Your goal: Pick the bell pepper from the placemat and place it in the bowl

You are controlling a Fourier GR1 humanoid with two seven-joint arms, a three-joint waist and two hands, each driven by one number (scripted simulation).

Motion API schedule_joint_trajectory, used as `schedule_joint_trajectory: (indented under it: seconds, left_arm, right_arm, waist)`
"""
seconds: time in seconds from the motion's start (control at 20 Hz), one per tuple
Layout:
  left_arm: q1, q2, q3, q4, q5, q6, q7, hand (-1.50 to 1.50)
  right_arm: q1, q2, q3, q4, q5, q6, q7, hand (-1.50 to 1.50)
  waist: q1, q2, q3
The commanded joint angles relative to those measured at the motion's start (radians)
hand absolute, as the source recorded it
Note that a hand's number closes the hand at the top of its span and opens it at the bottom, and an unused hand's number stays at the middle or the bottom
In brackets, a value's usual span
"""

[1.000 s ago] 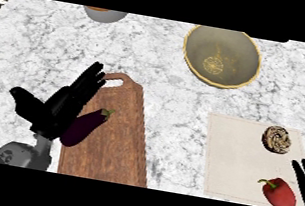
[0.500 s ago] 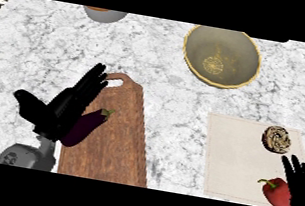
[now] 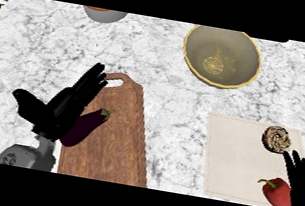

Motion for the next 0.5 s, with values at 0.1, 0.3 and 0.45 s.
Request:
schedule_joint_trajectory:
  seconds: [0.1, 0.3, 0.45]
  left_arm:
    - [0.009, -0.029, 0.001, -0.074, -0.027, 0.02, 0.062, 0.0]
    - [0.033, -0.05, -0.025, -0.102, -0.044, 0.021, 0.072, 0.0]
    - [0.039, -0.017, 0.012, -0.125, -0.011, -0.01, 0.095, 0.0]
  right_arm:
    - [-0.063, 0.029, -0.006, 0.112, 0.029, -0.045, -0.018, -1.5]
    - [-0.056, 0.001, -0.038, 0.164, 0.012, -0.083, -0.08, -1.5]
    - [-0.102, 0.025, -0.005, 0.193, 0.016, -0.128, -0.115, 1.5]
  waist:
    - [0.002, 0.0, 0.0]
    - [0.003, -0.001, 0.0]
    - [0.005, -0.001, 0.0]
